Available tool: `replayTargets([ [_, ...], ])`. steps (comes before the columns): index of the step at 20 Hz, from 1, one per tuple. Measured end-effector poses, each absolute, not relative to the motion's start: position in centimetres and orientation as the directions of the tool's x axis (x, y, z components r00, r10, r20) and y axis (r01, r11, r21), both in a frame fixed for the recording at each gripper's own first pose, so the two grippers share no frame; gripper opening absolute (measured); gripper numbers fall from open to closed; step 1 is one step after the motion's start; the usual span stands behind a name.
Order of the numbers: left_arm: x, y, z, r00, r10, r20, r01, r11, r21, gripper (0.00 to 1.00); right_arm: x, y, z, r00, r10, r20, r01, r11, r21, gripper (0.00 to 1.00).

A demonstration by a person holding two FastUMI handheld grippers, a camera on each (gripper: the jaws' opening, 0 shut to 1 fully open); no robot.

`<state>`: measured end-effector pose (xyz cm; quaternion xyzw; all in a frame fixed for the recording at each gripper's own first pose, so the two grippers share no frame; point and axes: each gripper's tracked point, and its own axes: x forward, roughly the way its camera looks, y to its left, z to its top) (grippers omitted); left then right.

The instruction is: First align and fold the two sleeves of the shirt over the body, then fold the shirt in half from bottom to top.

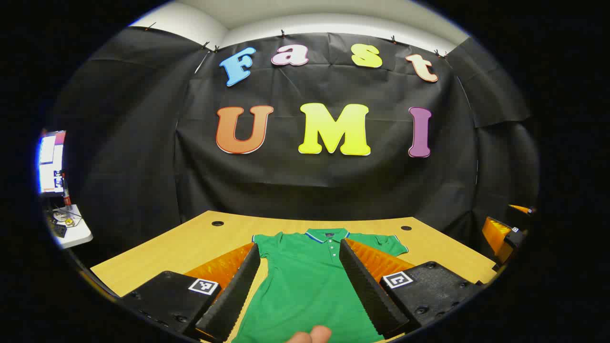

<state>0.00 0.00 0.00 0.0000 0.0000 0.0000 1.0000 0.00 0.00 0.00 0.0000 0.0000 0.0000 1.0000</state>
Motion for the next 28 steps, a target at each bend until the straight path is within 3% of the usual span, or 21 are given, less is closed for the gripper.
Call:
replayTargets([
  [3,0.1,0.6,0.4,1.0,-0.009,0.009,0.009,1.0,-0.001,1.0,0.9,3.7,-1.5,0.996,0.07,-0.046,-0.072,0.997,-0.031,0.95],
  [9,0.7,0.8,0.0,1.0,-0.019,0.008,0.019,1.0,0.007,1.0,1.6,6.3,-3.1,0.994,0.09,-0.061,-0.097,0.988,-0.124,0.95],
  [16,1.5,1.4,-0.9,1.0,0.018,-0.014,-0.018,1.0,-0.008,1.0,3.8,5.9,-5.3,0.988,0.096,-0.12,-0.105,0.992,-0.07,0.97],
  [20,1.9,1.3,-1.2,0.999,0.025,-0.022,-0.025,1.0,0.003,1.0,9.5,4.5,-5.4,0.989,0.054,-0.135,-0.061,0.997,-0.053,0.94],
  [24,2.3,1.3,-1.5,0.999,0.028,-0.019,-0.028,0.999,0.034,1.0,17.6,3.8,-8.0,0.963,0.053,-0.265,-0.058,0.998,-0.01,0.94],
  [28,3.4,1.8,-3.2,0.997,0.048,-0.062,-0.046,0.998,0.034,1.0,24.8,2.2,-10.8,0.944,-0.023,-0.329,0.014,0.999,-0.031,0.94],
])
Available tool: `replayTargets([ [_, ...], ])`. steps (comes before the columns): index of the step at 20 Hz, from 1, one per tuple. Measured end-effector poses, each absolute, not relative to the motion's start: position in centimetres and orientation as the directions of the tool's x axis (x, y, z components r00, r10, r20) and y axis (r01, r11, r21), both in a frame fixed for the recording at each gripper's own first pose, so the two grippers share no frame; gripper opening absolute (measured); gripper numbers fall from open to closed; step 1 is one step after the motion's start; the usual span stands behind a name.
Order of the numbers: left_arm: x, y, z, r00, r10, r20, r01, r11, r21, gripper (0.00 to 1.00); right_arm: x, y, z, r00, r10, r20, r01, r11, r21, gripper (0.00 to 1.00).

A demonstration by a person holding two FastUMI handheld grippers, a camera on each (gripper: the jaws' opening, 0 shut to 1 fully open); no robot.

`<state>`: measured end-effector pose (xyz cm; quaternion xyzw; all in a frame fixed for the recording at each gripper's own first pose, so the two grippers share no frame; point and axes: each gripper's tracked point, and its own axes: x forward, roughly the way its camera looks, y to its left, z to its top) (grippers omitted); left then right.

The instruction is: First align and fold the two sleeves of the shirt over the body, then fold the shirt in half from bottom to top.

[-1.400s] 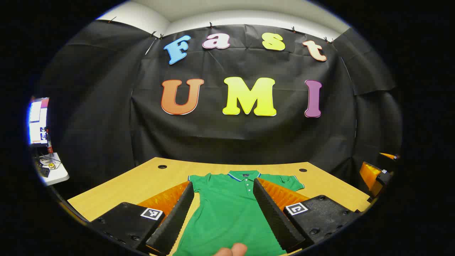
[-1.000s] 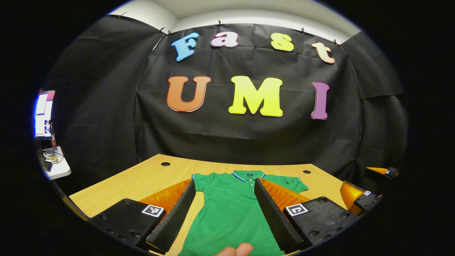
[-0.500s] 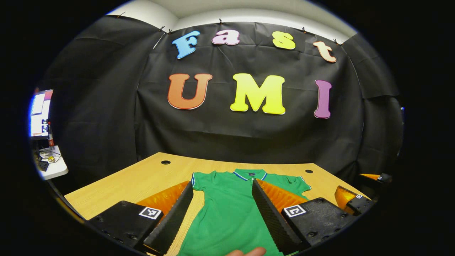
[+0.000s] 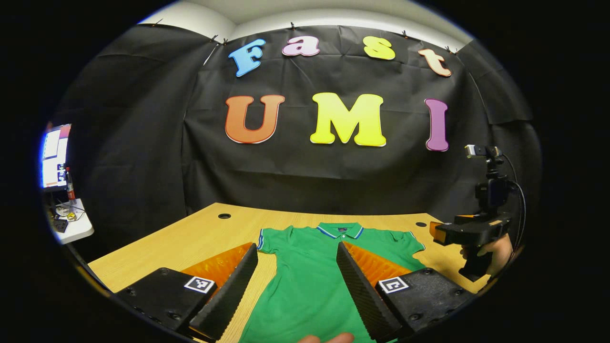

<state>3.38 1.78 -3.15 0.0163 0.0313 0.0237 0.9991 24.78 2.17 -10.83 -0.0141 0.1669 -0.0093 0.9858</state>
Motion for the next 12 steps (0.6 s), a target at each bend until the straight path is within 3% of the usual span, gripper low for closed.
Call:
replayTargets([
  [2,3.8,2.1,-3.7,0.995,0.057,-0.085,-0.054,0.998,0.033,1.0,27.6,1.0,-13.5,0.914,-0.069,-0.401,0.054,0.997,-0.048,0.96],
  [4,4.0,2.5,-4.0,0.993,0.072,-0.094,-0.068,0.997,0.043,1.0,29.6,1.2,-16.4,0.873,-0.053,-0.485,0.058,0.998,-0.005,0.92],
  [5,4.0,2.9,-4.2,0.991,0.088,-0.098,-0.083,0.995,0.056,1.0,30.5,1.3,-18.0,0.848,-0.037,-0.529,0.057,0.998,0.022,0.97],
  [6,4.1,3.3,-4.0,0.99,0.1,-0.095,-0.094,0.993,0.065,1.0,31.0,1.1,-19.5,0.821,-0.04,-0.569,0.069,0.997,0.029,0.94],
  [10,4.1,2.3,-4.1,0.993,0.067,-0.098,-0.061,0.996,0.059,1.0,32.0,1.5,-22.0,0.775,0.006,-0.632,0.049,0.996,0.07,0.94],
  [12,4.2,2.1,-4.3,0.993,0.06,-0.103,-0.055,0.997,0.06,1.0,32.0,2.2,-22.4,0.768,0.023,-0.64,0.065,0.991,0.114,0.85],
])
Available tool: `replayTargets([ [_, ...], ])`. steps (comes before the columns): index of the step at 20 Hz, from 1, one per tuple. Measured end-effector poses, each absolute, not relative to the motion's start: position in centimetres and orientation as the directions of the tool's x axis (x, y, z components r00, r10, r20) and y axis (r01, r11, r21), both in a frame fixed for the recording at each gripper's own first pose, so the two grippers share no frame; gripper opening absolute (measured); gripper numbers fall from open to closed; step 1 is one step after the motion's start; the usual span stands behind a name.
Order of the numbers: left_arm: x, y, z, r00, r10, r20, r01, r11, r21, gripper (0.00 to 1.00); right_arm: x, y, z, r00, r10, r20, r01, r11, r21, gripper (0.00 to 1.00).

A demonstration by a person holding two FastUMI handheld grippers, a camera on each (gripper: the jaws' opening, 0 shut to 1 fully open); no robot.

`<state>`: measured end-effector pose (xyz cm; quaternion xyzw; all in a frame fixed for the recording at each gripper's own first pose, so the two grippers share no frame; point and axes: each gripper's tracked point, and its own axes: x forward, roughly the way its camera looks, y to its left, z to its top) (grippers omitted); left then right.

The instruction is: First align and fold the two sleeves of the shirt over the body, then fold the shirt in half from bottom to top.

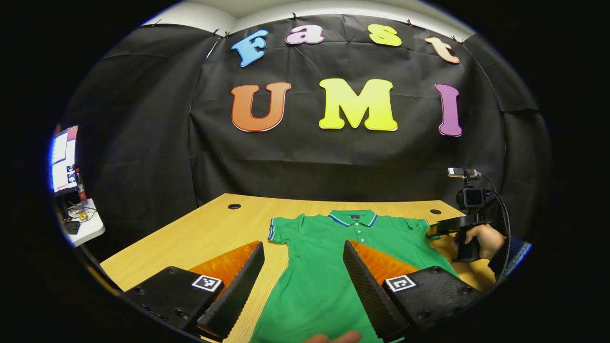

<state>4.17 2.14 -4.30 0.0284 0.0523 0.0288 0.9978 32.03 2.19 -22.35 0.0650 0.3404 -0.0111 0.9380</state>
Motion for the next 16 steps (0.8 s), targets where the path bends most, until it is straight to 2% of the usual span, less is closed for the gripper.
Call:
replayTargets([
  [2,4.4,2.1,-4.6,0.992,0.061,-0.112,-0.055,0.996,0.064,1.0,31.8,2.5,-22.1,0.764,0.056,-0.643,0.069,0.983,0.168,0.81],
  [3,4.3,2.1,-4.9,0.991,0.063,-0.116,-0.056,0.996,0.066,1.0,32.0,2.9,-22.4,0.766,0.057,-0.64,0.069,0.983,0.17,0.72],
  [6,4.4,2.2,-4.9,0.99,0.067,-0.122,-0.059,0.996,0.065,1.0,32.5,4.3,-22.4,0.775,0.091,-0.625,0.027,0.984,0.177,0.25],
  [7,4.4,2.1,-5.0,0.99,0.066,-0.123,-0.058,0.996,0.063,1.0,32.5,4.4,-22.3,0.775,0.09,-0.626,0.024,0.985,0.171,0.18],
  [8,4.5,2.1,-4.9,0.99,0.065,-0.123,-0.058,0.996,0.062,1.0,32.8,4.4,-22.2,0.779,0.087,-0.621,0.026,0.985,0.171,0.07],
  [9,4.5,2.1,-5.0,0.99,0.065,-0.124,-0.058,0.996,0.062,1.0,32.7,4.4,-21.9,0.777,0.086,-0.624,0.029,0.985,0.171,0.02],
  [16,4.8,2.5,-5.7,0.987,0.066,-0.148,-0.059,0.997,0.053,1.0,32.8,5.4,-19.2,0.815,0.081,-0.573,-0.043,0.996,0.081,0.0],
])
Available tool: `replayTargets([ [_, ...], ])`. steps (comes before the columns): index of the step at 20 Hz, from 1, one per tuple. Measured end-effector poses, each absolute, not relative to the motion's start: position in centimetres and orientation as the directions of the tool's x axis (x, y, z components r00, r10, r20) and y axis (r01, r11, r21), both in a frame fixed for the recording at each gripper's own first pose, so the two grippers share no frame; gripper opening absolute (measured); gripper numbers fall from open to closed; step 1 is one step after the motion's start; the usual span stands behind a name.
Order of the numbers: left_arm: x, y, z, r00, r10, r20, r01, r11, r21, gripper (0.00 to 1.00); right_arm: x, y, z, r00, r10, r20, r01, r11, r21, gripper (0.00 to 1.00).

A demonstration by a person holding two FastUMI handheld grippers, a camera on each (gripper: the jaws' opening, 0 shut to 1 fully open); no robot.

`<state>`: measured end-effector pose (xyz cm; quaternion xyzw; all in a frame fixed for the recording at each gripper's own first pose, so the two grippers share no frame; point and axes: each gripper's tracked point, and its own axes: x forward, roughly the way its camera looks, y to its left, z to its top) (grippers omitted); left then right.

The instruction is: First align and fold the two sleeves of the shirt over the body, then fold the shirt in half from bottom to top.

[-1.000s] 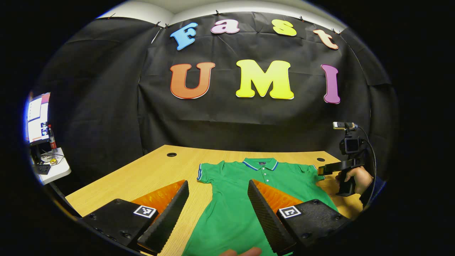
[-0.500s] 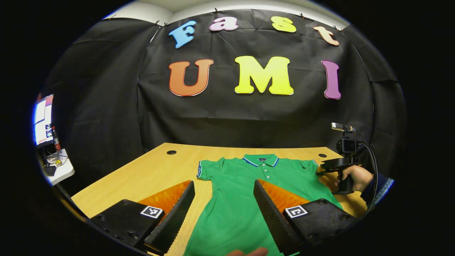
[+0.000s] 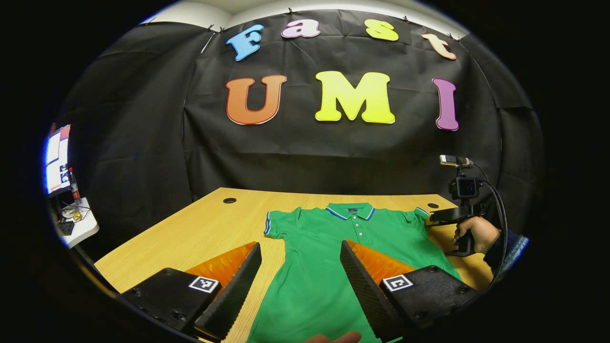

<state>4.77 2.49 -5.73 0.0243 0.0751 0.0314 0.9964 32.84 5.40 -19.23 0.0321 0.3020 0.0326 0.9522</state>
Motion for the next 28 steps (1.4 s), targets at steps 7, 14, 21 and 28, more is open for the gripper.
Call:
replayTargets([
  [7,5.1,2.1,-6.3,0.984,0.055,-0.168,-0.05,0.998,0.034,1.0,33.2,11.0,-15.0,0.899,0.11,-0.425,-0.187,0.972,-0.143,0.0],
  [14,5.6,3.0,-6.6,0.981,0.097,-0.168,-0.093,0.995,0.031,1.0,28.3,14.0,-6.9,0.934,0.234,-0.271,-0.235,0.972,0.03,0.73],
  [21,6.5,3.5,-7.1,0.973,0.087,-0.215,-0.093,0.995,-0.022,1.0,19.1,8.1,-0.3,0.974,0.219,-0.05,-0.22,0.975,-0.013,0.95],
  [28,7.9,4.5,-4.6,0.968,0.149,-0.204,-0.155,0.988,-0.016,1.0,7.3,4.9,-0.5,0.959,0.28,0.043,-0.282,0.959,0.031,0.95],
])
